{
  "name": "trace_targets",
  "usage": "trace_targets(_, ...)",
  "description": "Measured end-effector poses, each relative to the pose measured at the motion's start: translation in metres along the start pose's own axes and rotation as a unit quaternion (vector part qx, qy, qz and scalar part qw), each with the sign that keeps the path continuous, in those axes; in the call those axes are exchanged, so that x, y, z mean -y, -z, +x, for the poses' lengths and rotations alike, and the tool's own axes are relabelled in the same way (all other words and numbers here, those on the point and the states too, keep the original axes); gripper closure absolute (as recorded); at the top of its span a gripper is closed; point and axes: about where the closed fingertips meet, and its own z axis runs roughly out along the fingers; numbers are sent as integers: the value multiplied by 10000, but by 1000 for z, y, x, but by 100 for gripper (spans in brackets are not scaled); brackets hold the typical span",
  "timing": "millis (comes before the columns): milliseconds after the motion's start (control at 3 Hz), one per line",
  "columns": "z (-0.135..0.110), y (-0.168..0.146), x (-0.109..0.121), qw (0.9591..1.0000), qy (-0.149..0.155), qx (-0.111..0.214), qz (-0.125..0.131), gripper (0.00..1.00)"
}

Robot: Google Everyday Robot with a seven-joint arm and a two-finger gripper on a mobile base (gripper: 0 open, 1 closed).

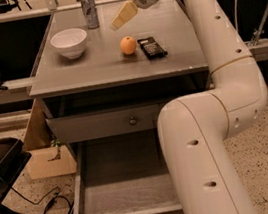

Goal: Pick orange from middle drawer and place on counter

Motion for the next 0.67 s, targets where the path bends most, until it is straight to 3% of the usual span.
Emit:
trace_targets(333, -16, 30, 4, 9999, 48, 51, 106, 0)
trace_targets(667, -27, 73, 4, 9997, -68, -100, 192, 0)
